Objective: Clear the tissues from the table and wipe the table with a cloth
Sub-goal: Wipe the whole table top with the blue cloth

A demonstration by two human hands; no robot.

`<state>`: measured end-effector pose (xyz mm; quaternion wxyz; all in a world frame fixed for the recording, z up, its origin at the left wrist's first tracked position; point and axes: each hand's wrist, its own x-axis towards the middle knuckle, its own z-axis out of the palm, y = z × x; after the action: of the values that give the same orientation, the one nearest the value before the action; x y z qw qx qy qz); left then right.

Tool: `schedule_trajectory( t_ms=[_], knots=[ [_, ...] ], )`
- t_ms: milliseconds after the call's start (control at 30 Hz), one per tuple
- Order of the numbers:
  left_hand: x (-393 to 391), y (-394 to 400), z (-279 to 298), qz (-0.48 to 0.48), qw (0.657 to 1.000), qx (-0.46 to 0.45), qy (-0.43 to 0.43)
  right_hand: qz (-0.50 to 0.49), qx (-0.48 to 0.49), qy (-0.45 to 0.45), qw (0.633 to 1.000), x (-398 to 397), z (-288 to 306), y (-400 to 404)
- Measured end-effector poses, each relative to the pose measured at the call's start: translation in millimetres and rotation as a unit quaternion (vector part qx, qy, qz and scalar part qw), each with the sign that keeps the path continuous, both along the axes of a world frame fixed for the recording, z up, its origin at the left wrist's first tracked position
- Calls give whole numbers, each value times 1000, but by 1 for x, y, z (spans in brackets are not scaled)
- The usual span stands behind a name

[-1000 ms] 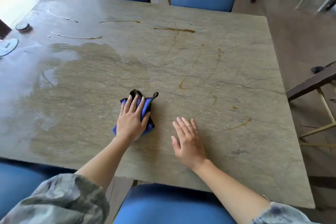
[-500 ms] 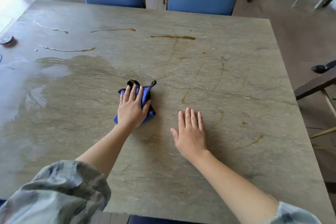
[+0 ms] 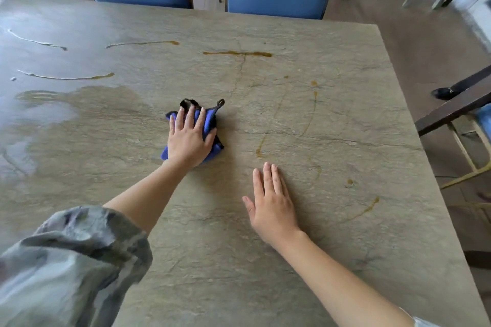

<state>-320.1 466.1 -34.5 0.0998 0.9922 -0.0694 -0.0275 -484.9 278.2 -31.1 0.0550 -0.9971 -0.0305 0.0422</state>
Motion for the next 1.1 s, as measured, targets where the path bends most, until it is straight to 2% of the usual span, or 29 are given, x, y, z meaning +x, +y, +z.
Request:
schedule_trajectory(
  t_ms=[133,233,300,367,567,633,733,800,967,1033,1100],
  knots=[
    [-35,-1,2,-206,978,13,-17,4,11,29,1000,0,1,-2],
    [-61,5,-2,-271,962,6,-30,28,18,47,998,2,10,-11],
    [-68,9,-5,-271,962,-5,-36,44,31,68,996,0,18,-23],
    [-63,12,-6,-256,966,-13,-37,42,52,35,997,-9,25,-40],
    [-70,-18,3,-82,996,-25,-21,24,66,3,998,-80,18,-109],
    [-102,-31,7,-91,995,-25,-16,26,63,-4,998,-109,14,-126],
    [-167,-48,8,-160,987,-20,-9,27,59,-37,997,-144,6,-144],
    [-202,-54,6,-206,978,-10,-5,-9,79,-80,994,-157,-1,-148],
    [-183,-52,4,-289,957,-13,-28,-80,131,-144,978,-164,-10,-144],
    [-168,-58,4,-259,966,-3,-25,-125,114,-144,975,-166,-10,-147],
    [-166,-69,3,-187,982,8,-20,-163,98,-137,972,-168,-10,-149]
  ],
)
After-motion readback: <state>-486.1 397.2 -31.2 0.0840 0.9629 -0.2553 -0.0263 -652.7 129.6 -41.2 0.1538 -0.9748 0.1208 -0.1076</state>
